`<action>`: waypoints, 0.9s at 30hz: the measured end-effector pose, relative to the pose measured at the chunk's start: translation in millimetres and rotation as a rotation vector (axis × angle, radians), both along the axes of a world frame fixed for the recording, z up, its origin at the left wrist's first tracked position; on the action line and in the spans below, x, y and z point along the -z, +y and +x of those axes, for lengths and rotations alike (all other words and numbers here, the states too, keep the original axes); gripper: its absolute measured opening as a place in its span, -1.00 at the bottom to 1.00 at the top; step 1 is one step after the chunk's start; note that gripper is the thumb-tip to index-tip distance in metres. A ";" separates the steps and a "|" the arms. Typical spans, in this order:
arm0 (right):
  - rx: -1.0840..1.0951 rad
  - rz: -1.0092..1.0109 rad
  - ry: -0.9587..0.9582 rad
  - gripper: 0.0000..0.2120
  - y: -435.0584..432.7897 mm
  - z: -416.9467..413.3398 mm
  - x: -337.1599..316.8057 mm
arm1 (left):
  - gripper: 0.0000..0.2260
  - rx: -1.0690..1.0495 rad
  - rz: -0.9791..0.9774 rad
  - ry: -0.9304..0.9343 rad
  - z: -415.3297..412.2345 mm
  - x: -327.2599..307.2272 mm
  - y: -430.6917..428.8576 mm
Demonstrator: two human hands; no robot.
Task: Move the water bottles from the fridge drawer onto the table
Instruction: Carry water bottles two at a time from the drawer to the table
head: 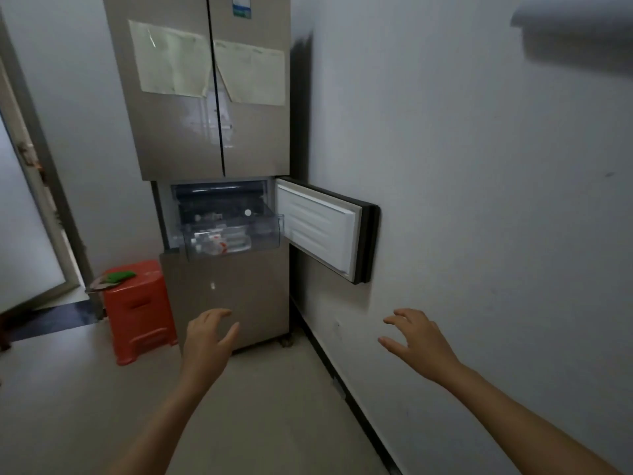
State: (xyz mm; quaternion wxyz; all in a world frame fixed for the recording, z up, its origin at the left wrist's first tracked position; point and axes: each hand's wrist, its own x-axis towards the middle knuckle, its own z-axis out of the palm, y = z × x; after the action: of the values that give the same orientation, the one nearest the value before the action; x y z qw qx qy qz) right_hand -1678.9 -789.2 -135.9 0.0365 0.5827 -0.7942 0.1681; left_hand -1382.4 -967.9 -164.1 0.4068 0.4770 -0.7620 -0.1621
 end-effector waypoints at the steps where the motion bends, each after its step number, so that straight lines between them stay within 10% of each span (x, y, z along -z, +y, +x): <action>1: -0.005 -0.004 0.004 0.24 -14.7 -4.8 -3.6 | -0.78 0.002 -0.002 0.010 -3.8 -3.1 -15.0; 27: -0.293 0.054 -0.070 0.24 -406.2 -127.0 18.3 | -0.81 -0.199 0.044 0.033 -123.7 21.3 -314.1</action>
State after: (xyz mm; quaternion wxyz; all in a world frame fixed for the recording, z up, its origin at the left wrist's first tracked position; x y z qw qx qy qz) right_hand -1806.0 -1195.4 -154.2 -0.0317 0.6871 -0.7056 0.1703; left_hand -1506.1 -1282.0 -185.4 0.4226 0.5563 -0.7005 -0.1455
